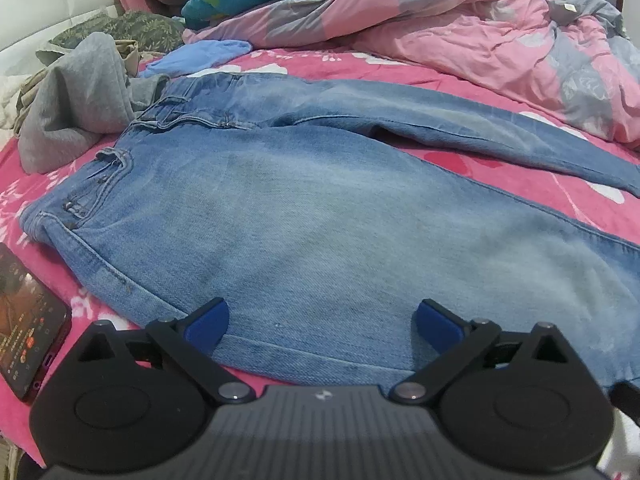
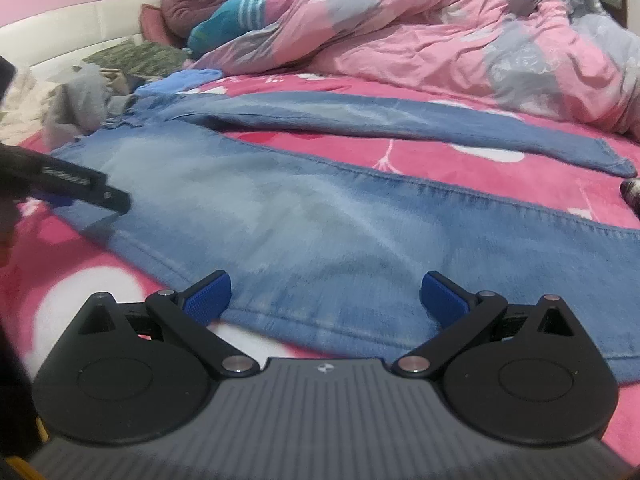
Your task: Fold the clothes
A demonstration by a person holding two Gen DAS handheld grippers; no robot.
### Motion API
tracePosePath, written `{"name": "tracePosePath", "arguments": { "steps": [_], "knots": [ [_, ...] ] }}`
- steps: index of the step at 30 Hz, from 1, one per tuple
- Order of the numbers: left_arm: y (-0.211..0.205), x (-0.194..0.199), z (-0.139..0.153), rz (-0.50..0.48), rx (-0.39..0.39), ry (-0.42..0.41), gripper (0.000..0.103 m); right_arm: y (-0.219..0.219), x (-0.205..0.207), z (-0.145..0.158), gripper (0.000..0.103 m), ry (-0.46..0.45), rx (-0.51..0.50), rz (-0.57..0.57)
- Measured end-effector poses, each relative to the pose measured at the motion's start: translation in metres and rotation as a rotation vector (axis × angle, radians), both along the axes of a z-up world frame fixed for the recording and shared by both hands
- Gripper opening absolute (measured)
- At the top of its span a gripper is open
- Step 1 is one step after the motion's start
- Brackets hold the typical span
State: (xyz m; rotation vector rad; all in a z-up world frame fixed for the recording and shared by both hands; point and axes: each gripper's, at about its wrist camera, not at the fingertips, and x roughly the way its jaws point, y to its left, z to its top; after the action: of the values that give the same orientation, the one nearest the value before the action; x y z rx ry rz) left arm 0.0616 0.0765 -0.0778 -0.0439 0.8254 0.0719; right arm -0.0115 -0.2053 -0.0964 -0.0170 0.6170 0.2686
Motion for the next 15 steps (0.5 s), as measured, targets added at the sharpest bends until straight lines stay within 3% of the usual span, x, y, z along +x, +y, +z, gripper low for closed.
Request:
{"name": "tracePosePath", "arguments": {
  "steps": [5, 9, 12, 14, 15],
  "knots": [
    [0.001, -0.004, -0.001, -0.005, 0.000, -0.022, 0.101, -0.014, -0.004, 0.020, 0.102, -0.032, 0.063, 0.012],
    [0.002, -0.006, -0.001, -0.008, -0.004, -0.028, 0.101, -0.018, 0.011, 0.031, 0.102, -0.088, 0.057, -0.035],
    [0.003, -0.006, -0.002, -0.009, -0.009, -0.033, 0.101, -0.017, 0.024, 0.023, 0.102, -0.076, 0.029, -0.061],
    [0.003, -0.007, -0.002, -0.009, -0.009, -0.041, 0.101, -0.015, 0.033, 0.004, 0.102, -0.007, 0.005, -0.061],
    [0.003, -0.009, -0.003, -0.011, -0.007, -0.047, 0.101, -0.014, 0.031, -0.004, 0.102, -0.021, -0.012, -0.057]
  ]
}}
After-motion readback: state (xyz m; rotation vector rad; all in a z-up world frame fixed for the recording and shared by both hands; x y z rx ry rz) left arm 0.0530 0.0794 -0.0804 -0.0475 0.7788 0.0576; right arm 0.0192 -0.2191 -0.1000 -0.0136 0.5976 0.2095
